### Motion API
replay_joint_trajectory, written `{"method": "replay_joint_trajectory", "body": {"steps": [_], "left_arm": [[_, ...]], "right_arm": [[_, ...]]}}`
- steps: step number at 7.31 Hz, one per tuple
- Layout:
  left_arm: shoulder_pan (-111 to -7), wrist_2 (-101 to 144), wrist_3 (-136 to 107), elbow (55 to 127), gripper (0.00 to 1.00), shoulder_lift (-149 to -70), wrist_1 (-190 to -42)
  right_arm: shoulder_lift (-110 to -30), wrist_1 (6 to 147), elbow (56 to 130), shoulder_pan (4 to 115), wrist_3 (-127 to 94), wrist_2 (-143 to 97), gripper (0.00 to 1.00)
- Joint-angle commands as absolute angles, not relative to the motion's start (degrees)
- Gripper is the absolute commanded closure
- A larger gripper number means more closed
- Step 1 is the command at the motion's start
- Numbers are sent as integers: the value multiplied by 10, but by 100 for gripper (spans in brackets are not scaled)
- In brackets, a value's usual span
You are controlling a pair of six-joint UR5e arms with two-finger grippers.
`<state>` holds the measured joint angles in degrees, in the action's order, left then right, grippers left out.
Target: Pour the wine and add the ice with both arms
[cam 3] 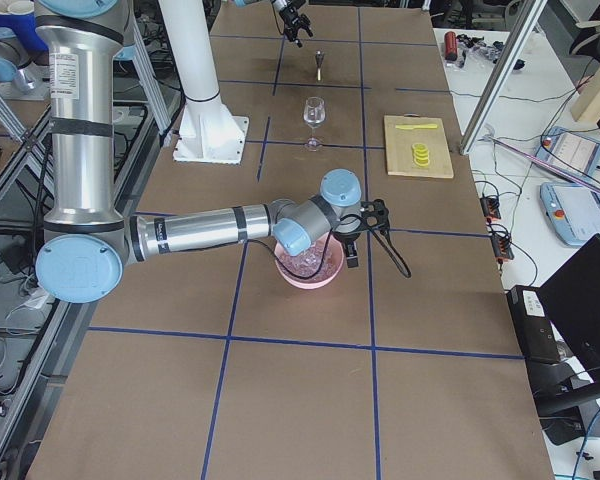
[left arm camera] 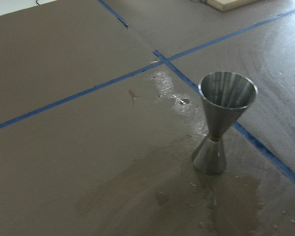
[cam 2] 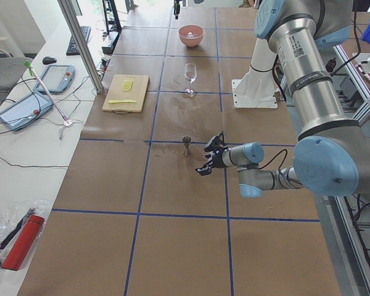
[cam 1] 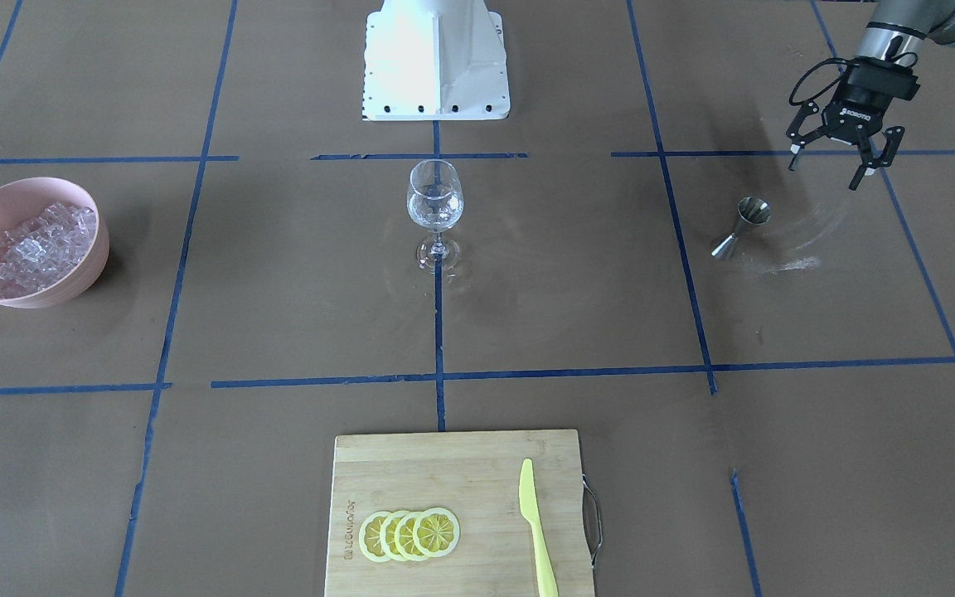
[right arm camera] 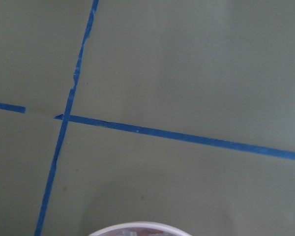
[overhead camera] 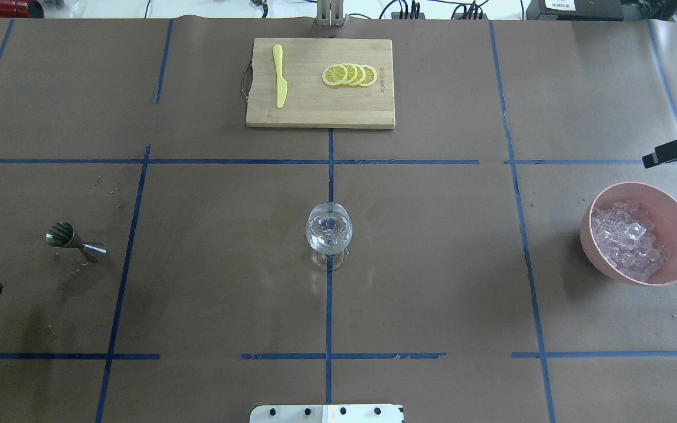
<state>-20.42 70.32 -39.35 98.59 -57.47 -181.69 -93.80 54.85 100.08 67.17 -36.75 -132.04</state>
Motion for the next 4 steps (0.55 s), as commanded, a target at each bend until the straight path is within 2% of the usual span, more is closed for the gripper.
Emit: {"method": "replay_joint_trajectory", "body": {"steps": [1, 2, 4], "left_arm": [[-325, 844, -345, 951, 0, -583, -1809], [-365, 897, -344, 932, 0, -597, -1810], [-382, 907, -378, 926, 0, -597, -1814]], "right_arm": [[-970, 440, 1011, 581, -634, -1271, 0], [-976, 440, 1027, 570, -706, -1260, 0], [-1023, 440, 1038, 567, -722, -1259, 4]]}}
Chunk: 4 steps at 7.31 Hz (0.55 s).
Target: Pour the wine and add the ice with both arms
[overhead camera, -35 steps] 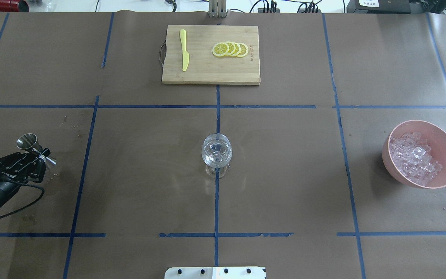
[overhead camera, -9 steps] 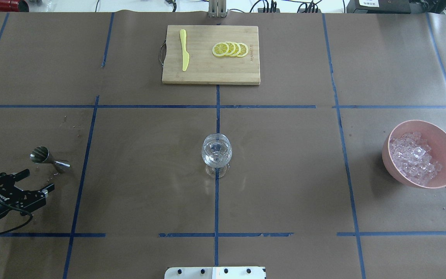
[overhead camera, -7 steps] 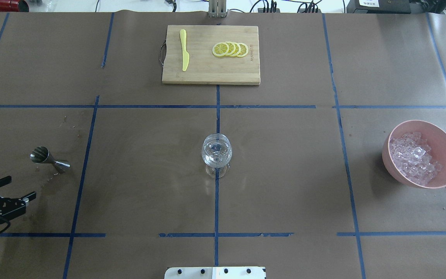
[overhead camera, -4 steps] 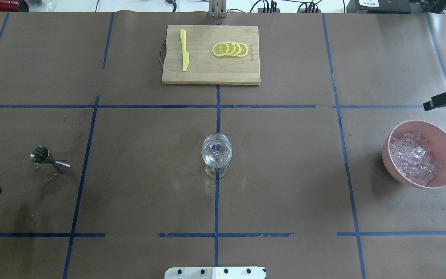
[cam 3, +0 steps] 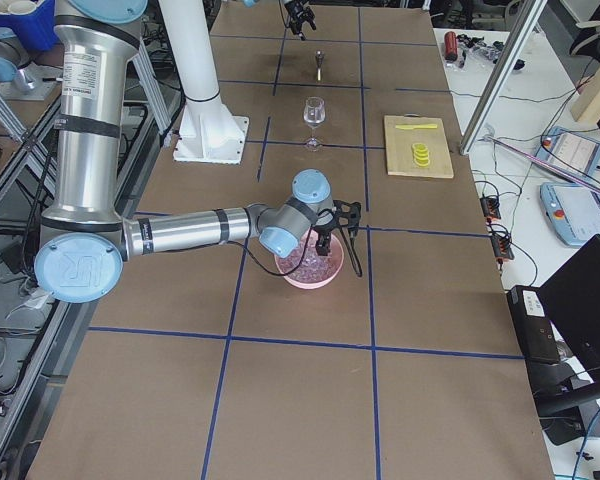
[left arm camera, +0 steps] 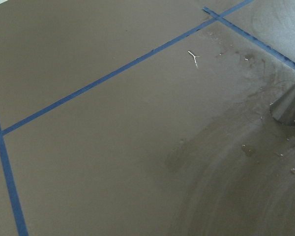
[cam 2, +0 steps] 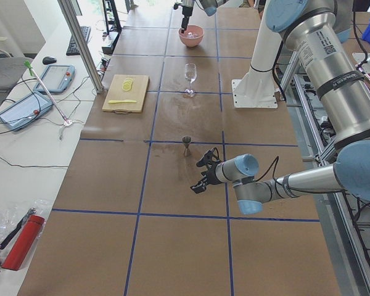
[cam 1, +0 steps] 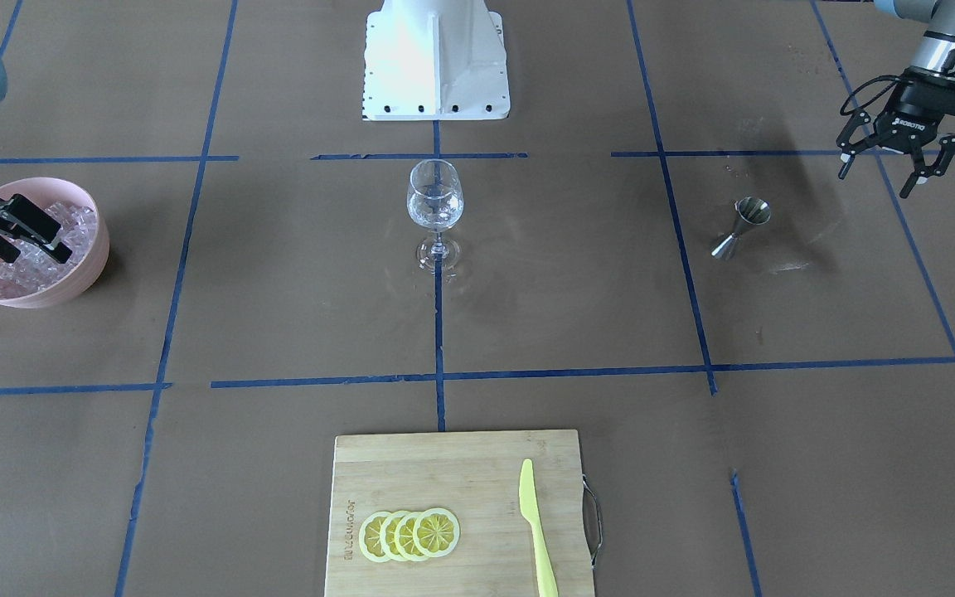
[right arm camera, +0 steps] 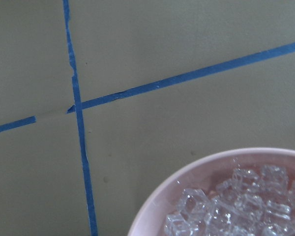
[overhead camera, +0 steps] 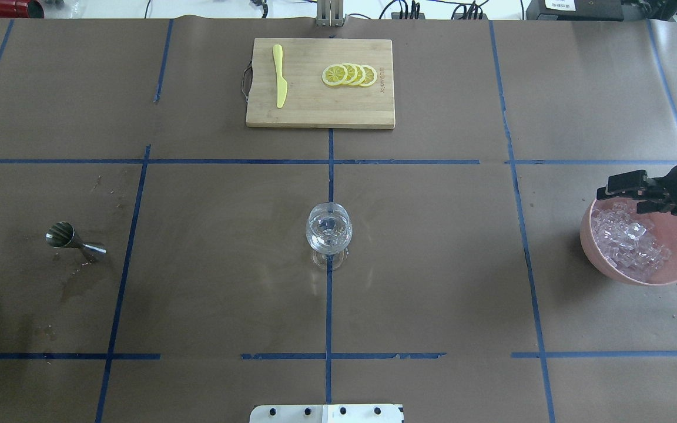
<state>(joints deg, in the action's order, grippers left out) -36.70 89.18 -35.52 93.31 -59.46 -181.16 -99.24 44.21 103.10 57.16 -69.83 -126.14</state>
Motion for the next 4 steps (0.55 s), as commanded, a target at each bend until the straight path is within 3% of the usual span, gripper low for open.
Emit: {"method": "replay_joint_trajectory", "body": {"steps": [1, 2, 4], "left_arm": [[-382, 908, -420, 919, 0, -598, -1818], [-382, 910, -449, 921, 0, -598, -1819], [-382, 909, -457, 922, 0, -599, -1825]], "right_arm": [[-1048, 442, 1037, 567, -722, -1256, 4], [-1062, 445, 1037, 567, -727, -1256, 7], [-1044, 445, 1036, 533, -817, -1228, 22]]}}
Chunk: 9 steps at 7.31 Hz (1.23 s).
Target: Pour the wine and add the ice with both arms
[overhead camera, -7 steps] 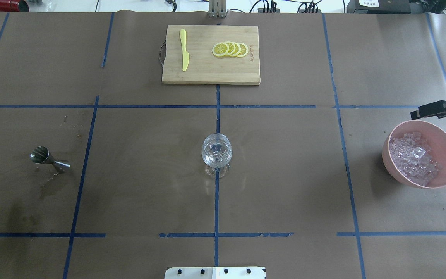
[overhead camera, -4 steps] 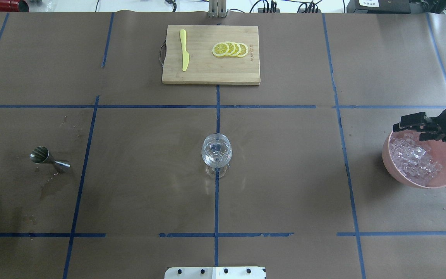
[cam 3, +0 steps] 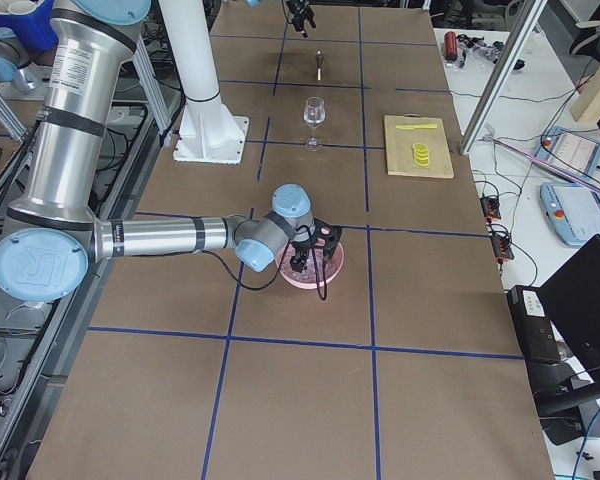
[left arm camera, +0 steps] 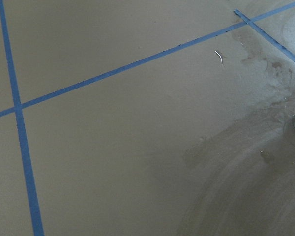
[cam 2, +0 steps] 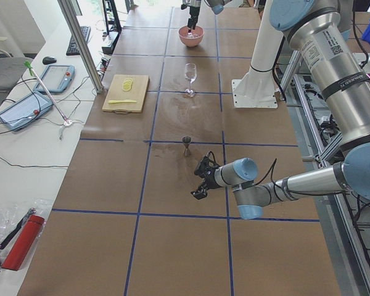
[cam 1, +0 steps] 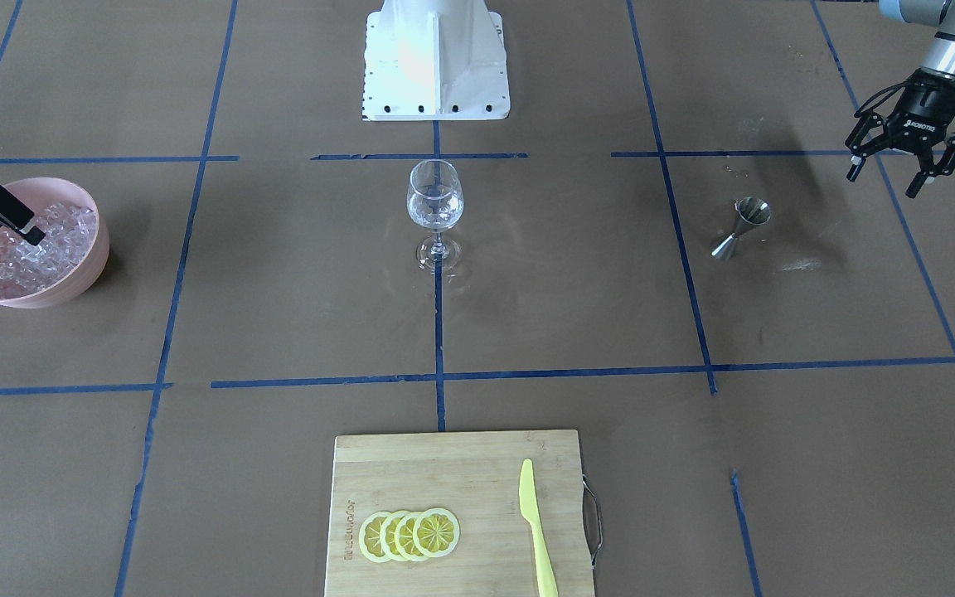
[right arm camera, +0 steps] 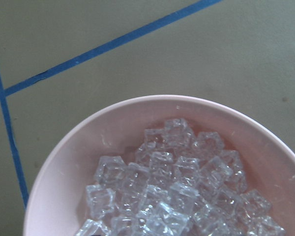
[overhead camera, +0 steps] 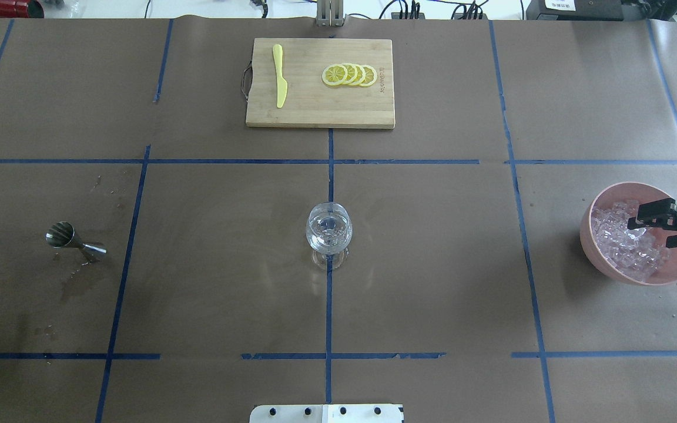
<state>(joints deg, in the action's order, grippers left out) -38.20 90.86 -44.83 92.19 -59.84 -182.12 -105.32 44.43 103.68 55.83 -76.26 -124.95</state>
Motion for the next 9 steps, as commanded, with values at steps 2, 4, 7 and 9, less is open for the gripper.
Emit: {"method": "replay_joint_trajectory", "body": {"steps": [2, 4, 7, 9], "left_arm": [[-383, 908, -458, 922, 0, -599, -1827], [-383, 906, -460, 922, 0, -599, -1834], [-382, 904, -496, 924, 0, -599, -1838], [-382, 904, -500, 925, 0, -600, -1838]], "right_arm": [[-1027, 476, 1040, 518, -822, -1204, 22], [-1028, 478, 1042, 519, -822, -1204, 31], [-1036, 478, 1049, 523, -821, -1204, 56], [-1042, 478, 1050, 522, -817, -1202, 44]]}}
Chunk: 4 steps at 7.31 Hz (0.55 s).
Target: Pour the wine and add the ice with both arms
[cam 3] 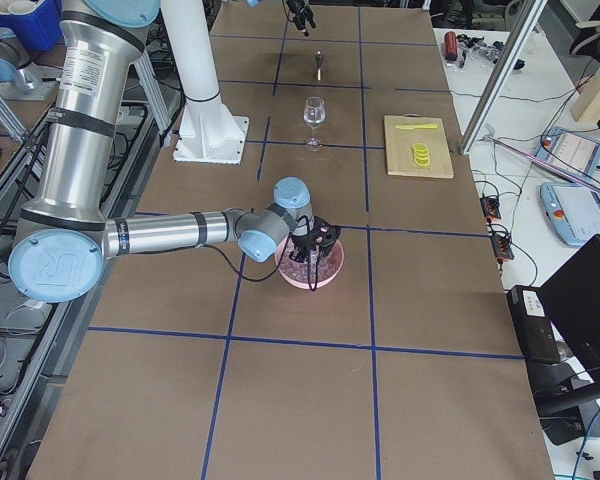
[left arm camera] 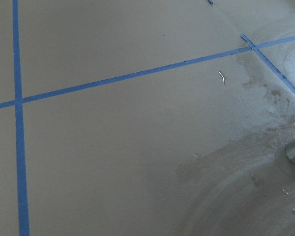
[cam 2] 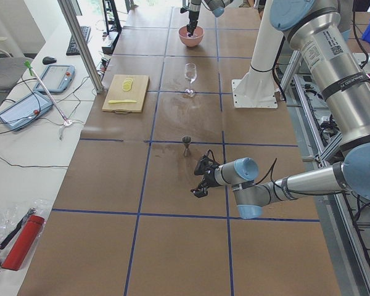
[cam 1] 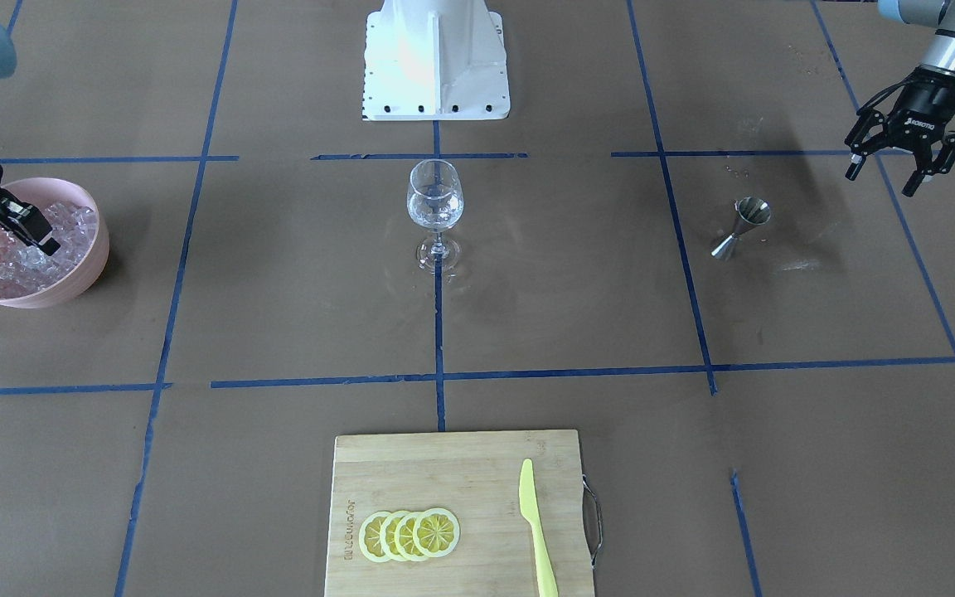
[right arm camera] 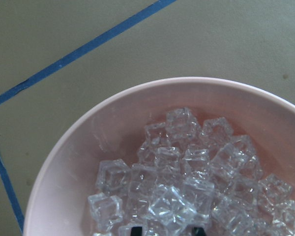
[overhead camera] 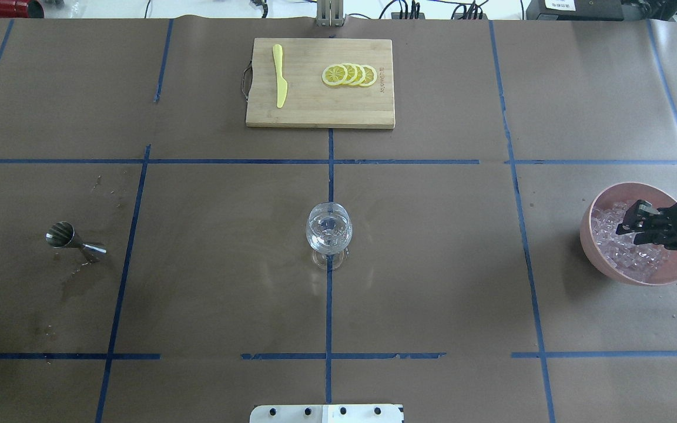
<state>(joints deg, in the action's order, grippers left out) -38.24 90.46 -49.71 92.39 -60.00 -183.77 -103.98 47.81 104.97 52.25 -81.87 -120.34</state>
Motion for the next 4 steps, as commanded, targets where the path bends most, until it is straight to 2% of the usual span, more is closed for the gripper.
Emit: {"method": "replay_joint_trajectory", "body": {"steps": [1, 4], "left_arm": [[-382, 904, -501, 925, 0, -600, -1838], [-382, 904, -526, 925, 0, -601, -1839]], "right_arm": [[-1042, 478, 1050, 521, -817, -1201, 34], [-1041, 478, 1044, 519, -816, -1198, 27]]}}
